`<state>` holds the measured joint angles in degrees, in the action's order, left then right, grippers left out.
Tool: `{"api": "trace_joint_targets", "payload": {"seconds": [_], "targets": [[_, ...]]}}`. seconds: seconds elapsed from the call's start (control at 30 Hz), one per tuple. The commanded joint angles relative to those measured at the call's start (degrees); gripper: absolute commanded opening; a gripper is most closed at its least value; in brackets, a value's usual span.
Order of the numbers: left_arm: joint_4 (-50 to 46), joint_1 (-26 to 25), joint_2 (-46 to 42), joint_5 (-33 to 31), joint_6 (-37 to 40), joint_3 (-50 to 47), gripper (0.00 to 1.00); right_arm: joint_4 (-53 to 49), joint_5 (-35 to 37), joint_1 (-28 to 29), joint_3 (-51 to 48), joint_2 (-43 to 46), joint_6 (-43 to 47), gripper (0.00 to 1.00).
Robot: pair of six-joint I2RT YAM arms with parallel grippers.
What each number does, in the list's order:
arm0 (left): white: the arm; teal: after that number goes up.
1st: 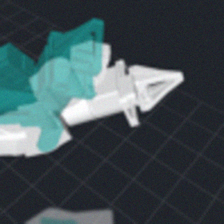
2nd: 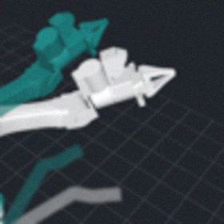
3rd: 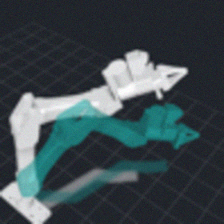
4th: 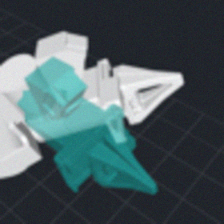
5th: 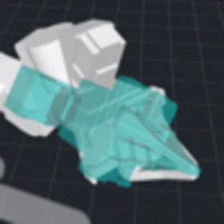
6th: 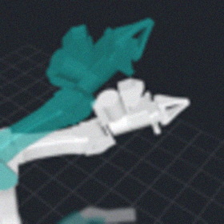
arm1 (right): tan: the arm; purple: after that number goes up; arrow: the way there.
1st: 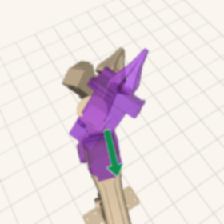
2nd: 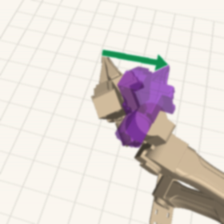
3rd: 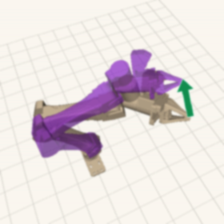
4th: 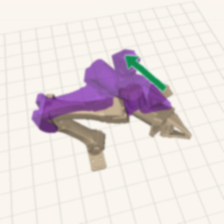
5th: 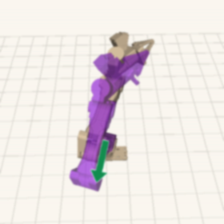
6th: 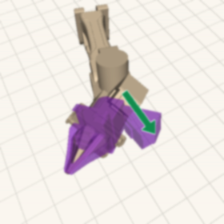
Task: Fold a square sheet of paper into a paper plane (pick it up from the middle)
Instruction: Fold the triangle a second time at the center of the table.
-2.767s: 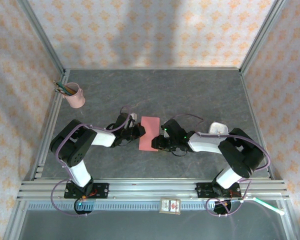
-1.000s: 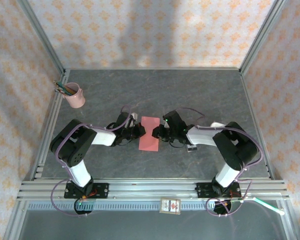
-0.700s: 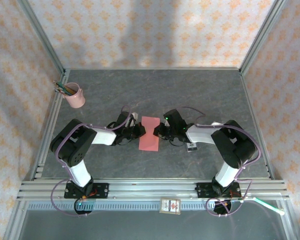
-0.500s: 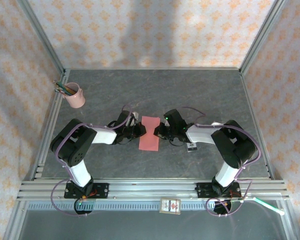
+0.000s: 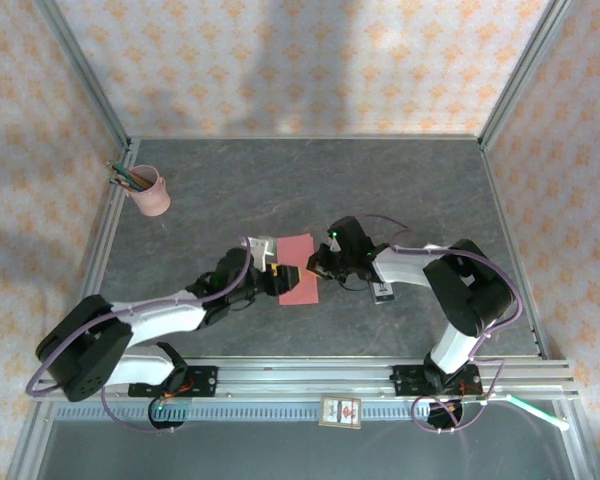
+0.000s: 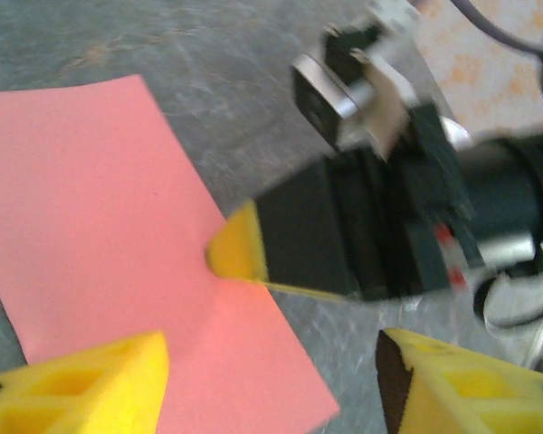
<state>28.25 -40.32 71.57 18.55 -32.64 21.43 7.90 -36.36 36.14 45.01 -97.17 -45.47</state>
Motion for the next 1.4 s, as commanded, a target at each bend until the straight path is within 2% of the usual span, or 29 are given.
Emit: {"api": "trace_joint_targets", "payload": {"seconds": [0.0, 0.13, 0.27, 0.43, 0.63, 0.77, 1.07, 1.23, 1.37], "targets": [[4.8, -5.4, -4.1, -10.6, 7.3, -3.8, 0.69, -1.6, -2.3, -0.9, 1.3, -0.8, -1.7, 0.01], [5.6, -13.5, -4.8, -21.0, 12.1, -5.8, 0.73, -1.4, -3.8, -1.5, 1.5, -0.9, -2.8, 0.00], [3.9, -19.7, 0.4, -30.0, 17.7, -2.8, 0.74, -0.8, -4.9, -1.6, 1.8, -1.4, -3.9, 0.00], [4.9, -23.4, 7.9, -37.0, 23.3, 1.1, 0.75, -0.2, -5.2, -1.7, 1.4, -1.4, -4.3, 0.00], [5.7, -24.8, 15.0, -40.2, 27.2, 4.5, 0.72, 0.6, -5.5, -1.7, 0.8, -1.6, -4.8, 0.00], [6.2, -24.9, 17.1, -41.6, 27.6, 5.1, 0.60, 0.9, -5.6, -1.7, 0.7, -1.5, -5.0, 0.00], [6.1, -24.9, 17.6, -40.1, 27.6, 5.9, 0.20, 1.1, -5.2, -1.7, 0.3, -2.1, -4.9, 0.02], [6.3, -24.7, 17.4, -39.2, 27.1, 5.6, 0.09, 1.1, -5.0, -1.7, 0.2, -1.9, -5.0, 0.03], [7.9, -24.0, 16.0, -35.9, 26.6, 4.1, 0.00, 1.0, -4.7, -1.9, -0.3, -1.3, -4.9, 0.06]]}}
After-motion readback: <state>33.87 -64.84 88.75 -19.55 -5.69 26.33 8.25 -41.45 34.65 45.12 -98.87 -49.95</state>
